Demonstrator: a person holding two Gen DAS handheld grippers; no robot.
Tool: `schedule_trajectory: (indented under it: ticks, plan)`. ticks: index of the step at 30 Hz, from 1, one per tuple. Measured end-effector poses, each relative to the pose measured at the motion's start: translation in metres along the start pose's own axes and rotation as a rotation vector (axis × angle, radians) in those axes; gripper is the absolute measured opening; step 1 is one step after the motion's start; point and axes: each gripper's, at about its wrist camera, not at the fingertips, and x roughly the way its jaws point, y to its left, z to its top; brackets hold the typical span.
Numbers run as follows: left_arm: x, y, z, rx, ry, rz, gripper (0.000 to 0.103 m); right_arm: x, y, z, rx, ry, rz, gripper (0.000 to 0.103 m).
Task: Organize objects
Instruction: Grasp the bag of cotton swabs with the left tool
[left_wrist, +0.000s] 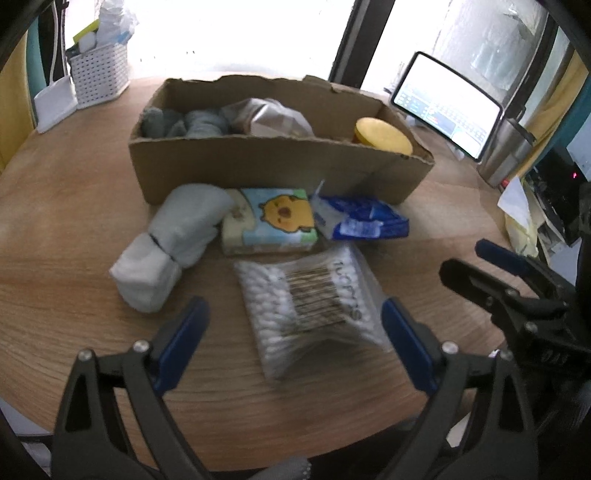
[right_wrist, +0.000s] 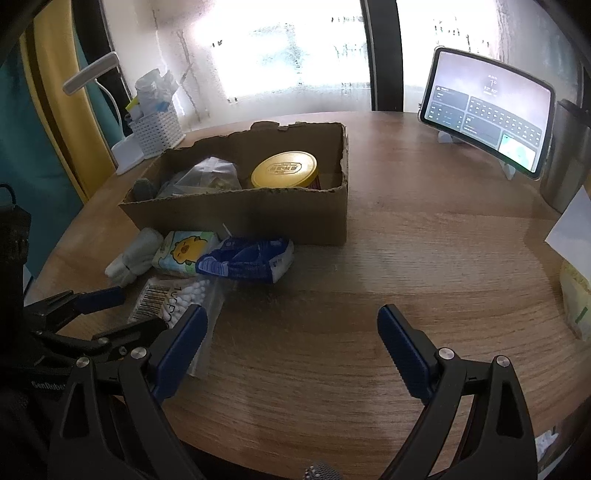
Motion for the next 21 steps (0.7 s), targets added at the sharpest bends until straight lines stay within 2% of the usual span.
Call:
schedule_trajectory:
  ticks: [8, 12, 17, 18, 19, 21]
  plan:
    - [0.02, -0.011, -0.003, 0.013, 0.051, 0.066, 0.095, 0.003, -0.015, -0.002, 0.015, 0.003, 0.013, 0.095]
    - [0.024, -0.015, -0.002, 0.024, 0.05, 0.09, 0.095, 0.005, -0.02, -0.003, 0.022, 0.007, 0.02, 0.095]
    - [0.026, -0.016, -0.002, 0.028, 0.035, 0.082, 0.094, 0.006, -0.026, -0.002, 0.032, 0.011, 0.02, 0.095]
    - [0.025, -0.015, -0.002, 0.03, 0.03, 0.079, 0.092, 0.006, -0.026, -0.002, 0.032, 0.012, 0.019, 0.095]
    - [0.024, -0.016, -0.002, 0.039, 0.02, 0.075, 0.083, 0.007, -0.026, -0.001, 0.033, 0.014, 0.017, 0.095]
    - [0.024, -0.012, 0.002, 0.035, 0.017, 0.066, 0.079, 0.008, -0.026, -0.001, 0.033, 0.017, 0.013, 0.095]
